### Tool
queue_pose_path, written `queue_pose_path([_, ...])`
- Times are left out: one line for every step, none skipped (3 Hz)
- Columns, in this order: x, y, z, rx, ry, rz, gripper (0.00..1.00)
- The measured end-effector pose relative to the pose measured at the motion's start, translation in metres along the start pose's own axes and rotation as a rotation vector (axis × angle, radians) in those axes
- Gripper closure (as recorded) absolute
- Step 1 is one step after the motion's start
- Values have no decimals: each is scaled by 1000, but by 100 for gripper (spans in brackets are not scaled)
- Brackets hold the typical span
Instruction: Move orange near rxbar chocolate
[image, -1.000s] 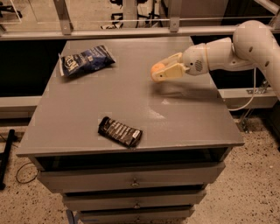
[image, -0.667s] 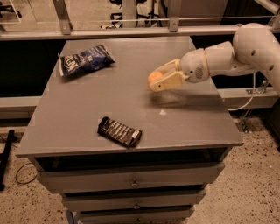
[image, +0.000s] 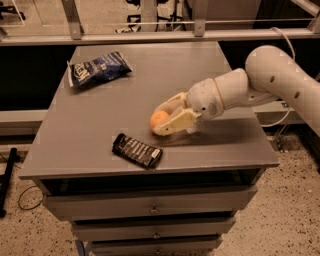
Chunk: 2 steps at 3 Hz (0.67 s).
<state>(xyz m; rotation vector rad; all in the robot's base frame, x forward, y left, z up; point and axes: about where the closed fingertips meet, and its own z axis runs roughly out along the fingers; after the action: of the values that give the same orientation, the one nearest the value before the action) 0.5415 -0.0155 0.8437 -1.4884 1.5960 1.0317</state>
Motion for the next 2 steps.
queue_pose_path([5, 22, 27, -77, -5, -12, 100])
queue_pose_path([5, 23, 29, -82, -4, -14, 83])
